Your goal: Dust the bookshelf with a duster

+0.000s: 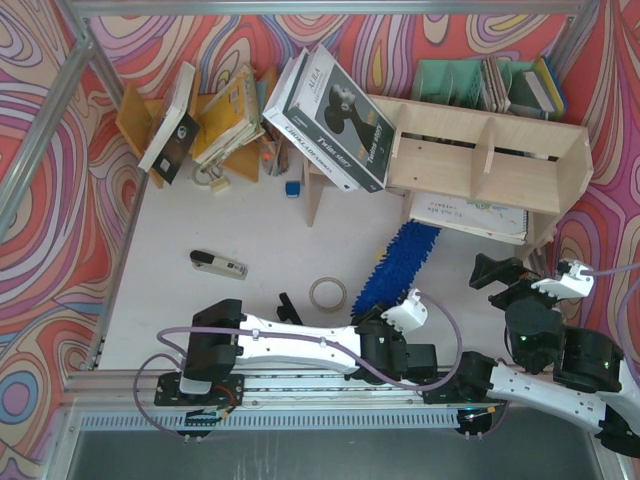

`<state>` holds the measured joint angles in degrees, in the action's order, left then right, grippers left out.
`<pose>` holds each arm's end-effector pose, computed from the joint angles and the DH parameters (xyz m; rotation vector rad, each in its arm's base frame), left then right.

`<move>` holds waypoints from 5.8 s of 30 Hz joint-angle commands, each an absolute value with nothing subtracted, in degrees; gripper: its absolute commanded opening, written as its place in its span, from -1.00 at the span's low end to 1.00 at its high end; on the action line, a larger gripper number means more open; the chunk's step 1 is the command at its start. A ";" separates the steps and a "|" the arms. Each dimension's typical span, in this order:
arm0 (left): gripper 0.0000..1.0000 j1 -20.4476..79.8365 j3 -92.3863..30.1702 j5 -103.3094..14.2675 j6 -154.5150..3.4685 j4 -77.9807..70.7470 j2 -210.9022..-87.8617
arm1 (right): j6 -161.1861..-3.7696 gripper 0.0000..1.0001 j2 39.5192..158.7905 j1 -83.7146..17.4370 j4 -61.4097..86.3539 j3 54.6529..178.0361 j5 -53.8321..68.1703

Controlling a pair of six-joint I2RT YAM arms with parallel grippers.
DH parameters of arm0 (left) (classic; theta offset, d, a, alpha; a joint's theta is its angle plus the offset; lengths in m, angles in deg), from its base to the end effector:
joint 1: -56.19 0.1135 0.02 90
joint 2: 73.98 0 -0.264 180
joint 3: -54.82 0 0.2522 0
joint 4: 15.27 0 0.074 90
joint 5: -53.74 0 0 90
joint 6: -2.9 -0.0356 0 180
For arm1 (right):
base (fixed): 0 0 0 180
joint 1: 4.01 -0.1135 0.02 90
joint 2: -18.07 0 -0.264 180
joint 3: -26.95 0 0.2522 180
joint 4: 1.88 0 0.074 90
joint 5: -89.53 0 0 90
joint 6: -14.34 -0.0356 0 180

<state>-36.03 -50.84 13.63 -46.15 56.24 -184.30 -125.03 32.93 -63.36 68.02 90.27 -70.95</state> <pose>0.0122 -0.3870 0.2465 0.8584 2.0819 0.1654 0.0350 -0.0068 0.3386 0.6008 1.5881 0.2177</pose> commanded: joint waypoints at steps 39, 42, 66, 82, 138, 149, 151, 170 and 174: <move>-1.00 -35.85 -40.16 17.87 -45.86 37.20 -175.36 | -126.38 0.98 32.01 -63.69 69.96 91.34 -72.25; -1.00 -35.83 -40.81 14.59 -49.44 32.93 -177.08 | -126.38 0.97 31.96 -63.69 69.88 91.32 -72.30; -1.00 -34.16 -50.73 9.80 -59.39 20.46 -188.85 | -126.02 0.97 32.22 -63.76 69.62 91.24 -72.42; -1.00 -35.39 -50.07 9.53 -66.52 17.80 -188.99 | -125.86 0.97 32.17 -63.69 69.45 91.12 -72.41; -1.00 -35.81 -53.43 4.86 -67.61 25.07 -188.84 | -126.11 0.97 32.97 -63.69 69.71 91.17 -72.39; -1.00 -35.75 -42.59 16.50 -59.63 24.20 -179.45 | -126.05 0.98 32.75 -63.70 69.71 91.19 -72.41; -1.00 -35.69 -41.78 16.71 -56.15 26.41 -178.59 | -126.11 0.97 32.67 -63.77 69.71 91.18 -72.44; -1.00 -34.19 -45.12 9.07 -35.21 51.51 -179.42 | -126.99 0.98 31.65 -63.71 70.06 91.26 -72.27; -1.00 -33.93 -46.85 5.83 -37.17 51.83 -181.76 | -127.90 0.98 31.79 -63.69 70.54 91.35 -72.30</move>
<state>-34.87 -45.15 6.77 -38.70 48.18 -179.82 -126.21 31.88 -63.36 69.48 90.27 -70.95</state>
